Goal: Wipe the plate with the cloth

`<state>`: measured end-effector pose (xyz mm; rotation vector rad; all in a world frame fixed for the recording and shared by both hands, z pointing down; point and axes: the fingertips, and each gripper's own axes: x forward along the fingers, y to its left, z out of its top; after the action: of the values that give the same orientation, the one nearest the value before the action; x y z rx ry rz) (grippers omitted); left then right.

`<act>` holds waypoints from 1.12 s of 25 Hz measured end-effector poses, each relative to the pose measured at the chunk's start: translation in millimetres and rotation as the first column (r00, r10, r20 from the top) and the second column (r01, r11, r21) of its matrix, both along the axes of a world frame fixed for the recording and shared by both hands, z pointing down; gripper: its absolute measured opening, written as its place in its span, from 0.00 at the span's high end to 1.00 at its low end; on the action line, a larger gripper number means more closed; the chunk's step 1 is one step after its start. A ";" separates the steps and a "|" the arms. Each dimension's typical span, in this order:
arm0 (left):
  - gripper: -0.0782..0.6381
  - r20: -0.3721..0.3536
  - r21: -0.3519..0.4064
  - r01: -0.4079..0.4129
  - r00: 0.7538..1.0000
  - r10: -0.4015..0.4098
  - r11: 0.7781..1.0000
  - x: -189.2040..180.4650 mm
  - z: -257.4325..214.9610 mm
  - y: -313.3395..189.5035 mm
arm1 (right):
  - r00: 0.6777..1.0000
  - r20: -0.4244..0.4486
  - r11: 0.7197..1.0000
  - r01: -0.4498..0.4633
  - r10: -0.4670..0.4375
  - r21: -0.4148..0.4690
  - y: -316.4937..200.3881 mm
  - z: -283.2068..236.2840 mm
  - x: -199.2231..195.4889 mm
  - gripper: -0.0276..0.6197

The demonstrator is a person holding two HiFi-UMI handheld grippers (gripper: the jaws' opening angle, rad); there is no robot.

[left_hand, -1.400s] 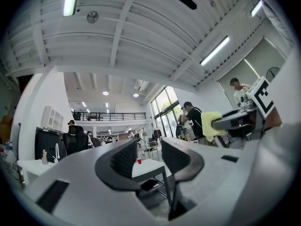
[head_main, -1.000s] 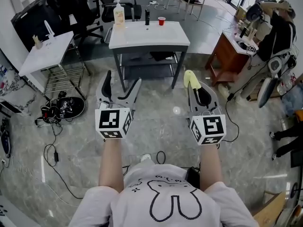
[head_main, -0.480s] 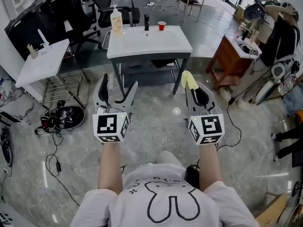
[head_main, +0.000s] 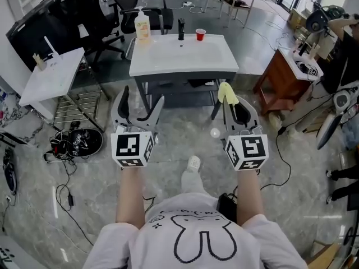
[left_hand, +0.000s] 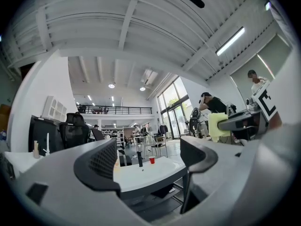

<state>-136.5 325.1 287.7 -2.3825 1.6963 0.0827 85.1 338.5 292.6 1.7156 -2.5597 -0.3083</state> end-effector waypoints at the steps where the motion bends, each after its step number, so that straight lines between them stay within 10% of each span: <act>1: 0.31 0.002 0.000 0.002 1.000 -0.002 1.000 2.0 0.5 -12.5 | 1.000 0.003 1.000 0.001 -0.001 -0.003 -13.6 1.5 2.3 0.88; 28: 0.31 0.026 -0.100 0.095 0.995 -0.093 0.990 51.2 24.6 -349.7 | 0.992 0.001 0.985 0.124 -0.125 -0.120 -375.3 32.8 45.4 0.88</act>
<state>-85.4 -24.6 312.3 -2.3604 1.8416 -0.0443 130.5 -36.9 325.4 1.5163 -2.6275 -0.1601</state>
